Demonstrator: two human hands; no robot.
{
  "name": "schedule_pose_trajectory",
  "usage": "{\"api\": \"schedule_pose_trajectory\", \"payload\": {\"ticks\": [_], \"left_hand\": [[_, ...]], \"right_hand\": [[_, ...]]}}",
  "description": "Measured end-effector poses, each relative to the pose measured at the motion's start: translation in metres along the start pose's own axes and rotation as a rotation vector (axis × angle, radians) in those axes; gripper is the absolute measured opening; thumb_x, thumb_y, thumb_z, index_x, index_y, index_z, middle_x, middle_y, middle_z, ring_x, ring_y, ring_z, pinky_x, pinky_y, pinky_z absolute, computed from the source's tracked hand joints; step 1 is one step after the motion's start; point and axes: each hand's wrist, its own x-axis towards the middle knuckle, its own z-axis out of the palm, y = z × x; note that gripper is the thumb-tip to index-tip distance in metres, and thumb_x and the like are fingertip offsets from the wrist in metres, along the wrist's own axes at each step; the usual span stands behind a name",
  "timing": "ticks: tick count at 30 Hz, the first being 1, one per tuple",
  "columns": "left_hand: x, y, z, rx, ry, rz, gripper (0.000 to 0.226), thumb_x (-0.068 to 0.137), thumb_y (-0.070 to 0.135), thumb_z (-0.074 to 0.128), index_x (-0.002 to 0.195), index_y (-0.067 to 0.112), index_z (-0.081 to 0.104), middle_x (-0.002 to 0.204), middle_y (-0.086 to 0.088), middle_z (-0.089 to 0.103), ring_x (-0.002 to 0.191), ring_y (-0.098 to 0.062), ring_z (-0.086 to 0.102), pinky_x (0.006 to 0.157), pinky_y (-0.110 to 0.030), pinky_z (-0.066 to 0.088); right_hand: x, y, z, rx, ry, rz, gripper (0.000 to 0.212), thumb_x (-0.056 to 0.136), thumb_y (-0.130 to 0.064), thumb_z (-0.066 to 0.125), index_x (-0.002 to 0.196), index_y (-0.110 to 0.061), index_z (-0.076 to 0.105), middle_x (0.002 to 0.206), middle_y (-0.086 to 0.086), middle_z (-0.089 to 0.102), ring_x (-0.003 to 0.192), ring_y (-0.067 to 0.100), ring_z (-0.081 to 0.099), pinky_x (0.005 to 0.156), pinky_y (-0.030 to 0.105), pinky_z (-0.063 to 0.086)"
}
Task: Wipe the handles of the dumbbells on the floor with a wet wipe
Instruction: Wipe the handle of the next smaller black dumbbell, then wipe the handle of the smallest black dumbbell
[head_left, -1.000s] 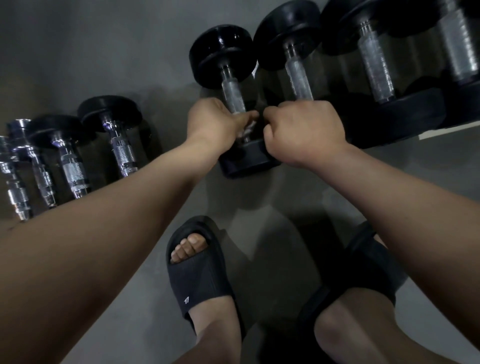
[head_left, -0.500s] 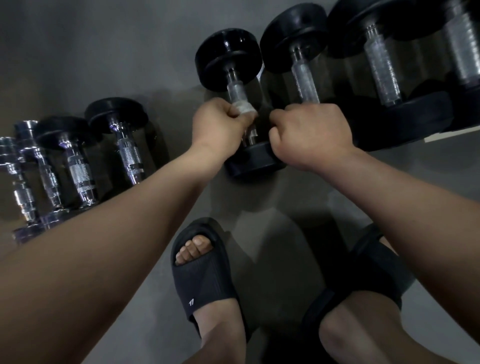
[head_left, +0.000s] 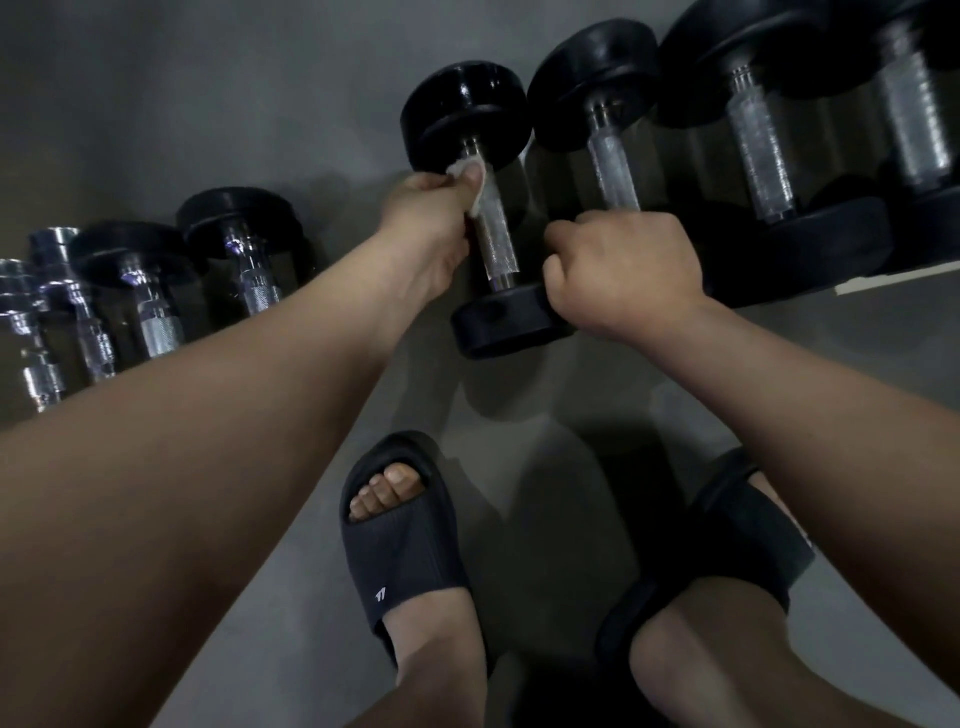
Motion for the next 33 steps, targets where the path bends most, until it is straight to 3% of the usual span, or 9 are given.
{"api": "schedule_pose_trajectory", "payload": {"ticks": [3, 6, 10, 12, 14, 19, 24, 29, 33], "left_hand": [[-0.015, -0.011, -0.011, 0.267, -0.066, -0.020, 0.022, 0.095, 0.028, 0.070, 0.087, 0.021, 0.051, 0.076, 0.000, 0.062, 0.060, -0.012, 0.052, 0.062, -0.028, 0.049], [-0.024, -0.025, -0.020, 0.431, -0.129, 0.047, 0.029, 0.089, 0.028, 0.078, 0.076, 0.020, 0.053, 0.072, -0.001, 0.064, 0.061, -0.014, 0.055, 0.063, -0.028, 0.048], [-0.035, -0.024, -0.021, 0.790, -0.097, 0.205, 0.036, 0.079, 0.038, 0.085, 0.070, 0.021, 0.055, 0.071, 0.008, 0.066, 0.063, -0.004, 0.058, 0.062, -0.017, 0.049], [-0.038, -0.019, -0.020, 0.881, -0.091, 0.237, 0.037, 0.075, 0.044, 0.087, 0.070, 0.020, 0.059, 0.077, 0.007, 0.070, 0.072, -0.009, 0.064, 0.076, -0.026, 0.057], [-0.043, -0.015, -0.020, 0.928, -0.070, 0.254, 0.038, 0.074, 0.048, 0.087, 0.069, 0.021, 0.060, 0.074, 0.006, 0.067, 0.070, -0.012, 0.061, 0.080, -0.033, 0.057], [-0.061, -0.012, -0.038, 0.773, -0.002, 0.320, 0.035, 0.074, 0.031, 0.088, 0.070, 0.023, 0.055, 0.078, 0.003, 0.067, 0.073, -0.015, 0.062, 0.075, -0.031, 0.055], [-0.083, 0.011, -0.072, 0.559, -0.046, 0.367, 0.027, 0.081, 0.015, 0.084, 0.083, 0.020, 0.057, 0.086, 0.001, 0.066, 0.081, -0.016, 0.068, 0.079, -0.034, 0.061], [-0.116, 0.060, -0.095, 0.546, -0.136, 0.396, 0.021, 0.089, 0.012, 0.075, 0.095, 0.019, 0.056, 0.091, -0.007, 0.063, 0.085, -0.022, 0.064, 0.088, -0.047, 0.058], [-0.143, 0.116, -0.109, 0.601, -0.117, 0.448, 0.057, 0.078, 0.018, 0.082, 0.123, 0.016, 0.046, 0.092, -0.007, 0.075, 0.084, -0.026, 0.073, 0.084, -0.043, 0.061]], "right_hand": [[0.000, 0.000, -0.001, -0.012, 0.006, 0.004, 0.029, 0.090, -0.033, 0.039, 0.094, -0.018, 0.064, 0.090, 0.006, 0.067, 0.083, 0.034, 0.062, 0.062, 0.036, 0.032], [-0.001, -0.001, -0.003, -0.007, -0.004, 0.014, 0.029, 0.090, -0.032, 0.039, 0.095, -0.020, 0.065, 0.091, 0.005, 0.067, 0.084, 0.033, 0.063, 0.063, 0.035, 0.033], [-0.001, -0.002, -0.006, 0.011, -0.036, 0.022, 0.029, 0.091, -0.031, 0.038, 0.097, -0.020, 0.064, 0.096, 0.006, 0.067, 0.088, 0.034, 0.063, 0.065, 0.036, 0.035], [-0.001, -0.002, -0.009, 0.025, -0.066, 0.033, 0.029, 0.091, -0.031, 0.037, 0.097, -0.020, 0.063, 0.097, 0.006, 0.067, 0.089, 0.034, 0.062, 0.066, 0.036, 0.036], [-0.002, -0.002, -0.012, 0.040, -0.101, 0.047, 0.029, 0.092, -0.031, 0.036, 0.098, -0.021, 0.062, 0.099, 0.006, 0.066, 0.092, 0.034, 0.061, 0.068, 0.036, 0.036], [0.000, -0.003, -0.026, 0.219, -0.224, 0.140, 0.024, 0.092, -0.031, 0.041, 0.101, -0.023, 0.061, 0.102, 0.000, 0.062, 0.091, 0.027, 0.058, 0.071, 0.036, 0.041], [-0.001, -0.024, -0.058, 0.487, -0.158, 0.180, 0.019, 0.088, -0.024, 0.047, 0.097, -0.022, 0.065, 0.098, -0.002, 0.064, 0.091, 0.023, 0.060, 0.076, 0.035, 0.050], [0.025, -0.063, -0.116, 0.722, -0.203, 0.133, 0.025, 0.092, -0.021, 0.054, 0.115, -0.023, 0.064, 0.102, -0.006, 0.063, 0.094, 0.015, 0.059, 0.078, 0.024, 0.042], [0.052, -0.083, -0.165, 0.904, -0.265, 0.046, 0.045, 0.093, -0.034, 0.064, 0.136, -0.029, 0.053, 0.120, 0.002, 0.064, 0.104, 0.019, 0.064, 0.091, 0.035, 0.054]]}}
